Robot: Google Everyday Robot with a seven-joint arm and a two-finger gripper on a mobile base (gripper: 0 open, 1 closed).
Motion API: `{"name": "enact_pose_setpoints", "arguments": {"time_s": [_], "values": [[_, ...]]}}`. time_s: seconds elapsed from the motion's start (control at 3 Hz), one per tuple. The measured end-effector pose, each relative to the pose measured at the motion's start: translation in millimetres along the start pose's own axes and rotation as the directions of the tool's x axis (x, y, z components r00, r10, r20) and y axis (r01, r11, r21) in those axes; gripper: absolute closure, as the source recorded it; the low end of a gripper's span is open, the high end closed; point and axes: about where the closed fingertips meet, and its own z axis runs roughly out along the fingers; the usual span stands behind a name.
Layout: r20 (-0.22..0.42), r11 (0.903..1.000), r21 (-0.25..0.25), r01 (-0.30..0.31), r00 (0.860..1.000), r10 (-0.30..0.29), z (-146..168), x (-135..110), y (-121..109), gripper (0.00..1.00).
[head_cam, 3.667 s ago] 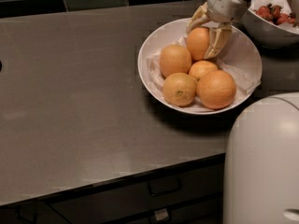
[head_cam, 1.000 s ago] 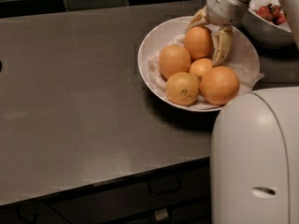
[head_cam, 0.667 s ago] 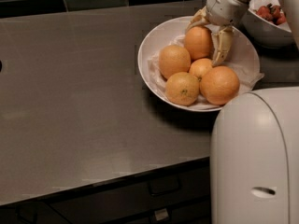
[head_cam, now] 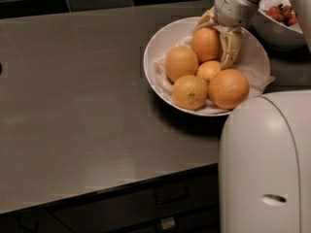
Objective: Pick orange from white bowl
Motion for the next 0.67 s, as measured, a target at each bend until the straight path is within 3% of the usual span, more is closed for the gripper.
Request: {"name": "enact_pose_setpoints", "arguments": {"time_s": [0.67], "values": [[0.0, 1.0, 0.0, 0.0, 1.0, 0.0, 0.0, 0.0, 0.0, 0.37]]}}
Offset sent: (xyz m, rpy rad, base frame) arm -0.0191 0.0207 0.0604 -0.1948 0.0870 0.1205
